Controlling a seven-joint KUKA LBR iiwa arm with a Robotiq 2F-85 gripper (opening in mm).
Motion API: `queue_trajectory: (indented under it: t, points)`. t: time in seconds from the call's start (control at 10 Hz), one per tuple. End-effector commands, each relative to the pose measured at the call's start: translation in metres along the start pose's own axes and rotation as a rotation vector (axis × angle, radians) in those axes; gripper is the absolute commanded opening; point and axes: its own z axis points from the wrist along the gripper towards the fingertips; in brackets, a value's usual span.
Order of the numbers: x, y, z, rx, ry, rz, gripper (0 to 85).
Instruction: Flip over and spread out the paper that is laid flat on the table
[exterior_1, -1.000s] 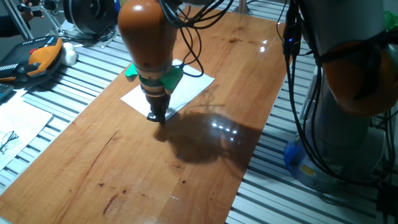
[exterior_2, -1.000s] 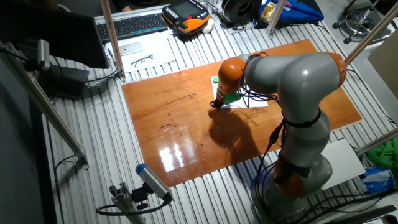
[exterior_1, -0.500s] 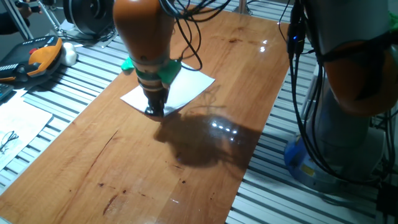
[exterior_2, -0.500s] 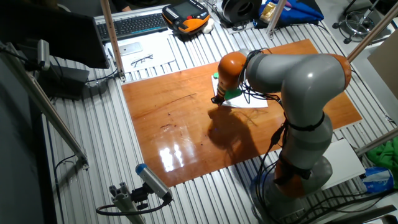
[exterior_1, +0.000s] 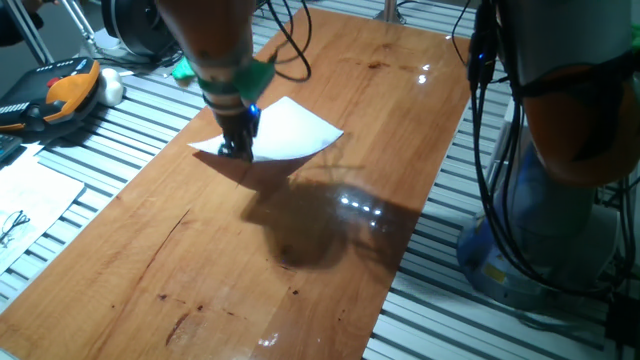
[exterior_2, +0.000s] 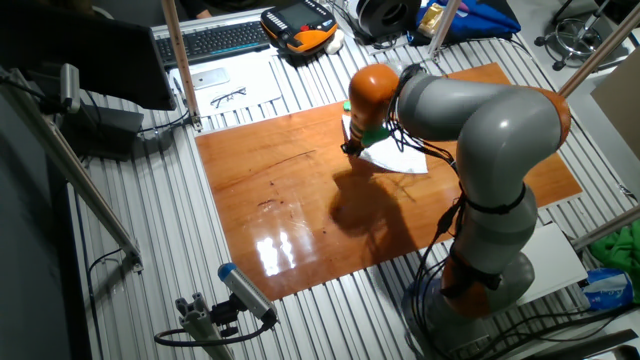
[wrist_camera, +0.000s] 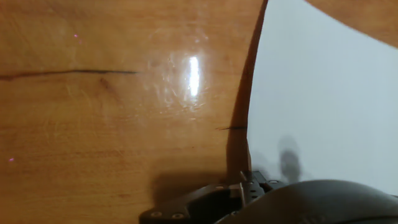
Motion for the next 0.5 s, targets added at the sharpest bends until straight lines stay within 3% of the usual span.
queue_trajectory:
  t: [0.0, 0.4]
  points:
    - [-0.002, -0.005, -0.02, -0.008, 0.003, 0.006, 0.0]
    - [0.001, -0.013, -0.046, 0.006, -0.01, 0.01, 0.0]
